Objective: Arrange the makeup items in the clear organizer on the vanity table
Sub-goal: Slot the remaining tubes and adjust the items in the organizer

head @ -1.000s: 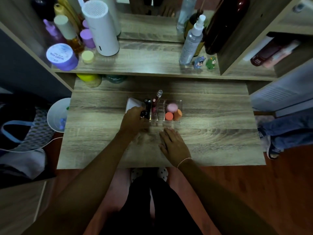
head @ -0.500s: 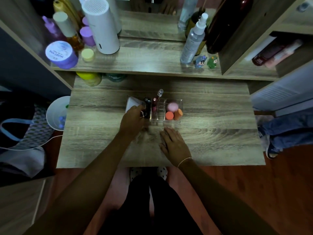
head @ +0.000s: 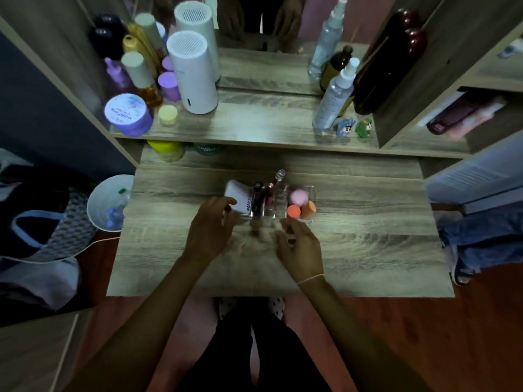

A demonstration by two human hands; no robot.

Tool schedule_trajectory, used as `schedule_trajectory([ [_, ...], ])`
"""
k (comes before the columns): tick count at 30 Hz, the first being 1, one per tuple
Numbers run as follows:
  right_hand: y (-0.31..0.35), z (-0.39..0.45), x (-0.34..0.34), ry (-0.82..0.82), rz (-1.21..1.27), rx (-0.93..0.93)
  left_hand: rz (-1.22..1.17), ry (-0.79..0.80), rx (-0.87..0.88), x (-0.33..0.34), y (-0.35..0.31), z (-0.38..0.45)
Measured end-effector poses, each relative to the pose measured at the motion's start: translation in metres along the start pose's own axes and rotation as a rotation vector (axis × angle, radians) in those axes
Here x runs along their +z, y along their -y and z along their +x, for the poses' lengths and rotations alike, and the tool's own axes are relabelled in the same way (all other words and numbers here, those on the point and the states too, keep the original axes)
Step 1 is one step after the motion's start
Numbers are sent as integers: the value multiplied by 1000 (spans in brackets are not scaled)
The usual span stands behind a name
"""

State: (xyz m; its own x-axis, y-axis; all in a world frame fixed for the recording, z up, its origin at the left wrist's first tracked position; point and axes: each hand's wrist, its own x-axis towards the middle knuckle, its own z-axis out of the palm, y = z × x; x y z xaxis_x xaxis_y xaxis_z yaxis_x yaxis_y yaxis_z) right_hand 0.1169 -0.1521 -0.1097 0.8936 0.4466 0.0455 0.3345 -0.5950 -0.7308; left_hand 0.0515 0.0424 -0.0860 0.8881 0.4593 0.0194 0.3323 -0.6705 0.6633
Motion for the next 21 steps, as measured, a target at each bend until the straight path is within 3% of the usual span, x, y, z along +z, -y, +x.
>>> schedule_trajectory([
  [4, 20, 30, 0, -138, 58, 96, 118, 32, 132, 7, -3, 8],
  [10, 21, 61, 15, -153, 4, 157, 234, 106, 272, 19, -10, 24],
  [21, 15, 74, 27, -74, -69, 213, 227, 137, 178, 24, -10, 35],
])
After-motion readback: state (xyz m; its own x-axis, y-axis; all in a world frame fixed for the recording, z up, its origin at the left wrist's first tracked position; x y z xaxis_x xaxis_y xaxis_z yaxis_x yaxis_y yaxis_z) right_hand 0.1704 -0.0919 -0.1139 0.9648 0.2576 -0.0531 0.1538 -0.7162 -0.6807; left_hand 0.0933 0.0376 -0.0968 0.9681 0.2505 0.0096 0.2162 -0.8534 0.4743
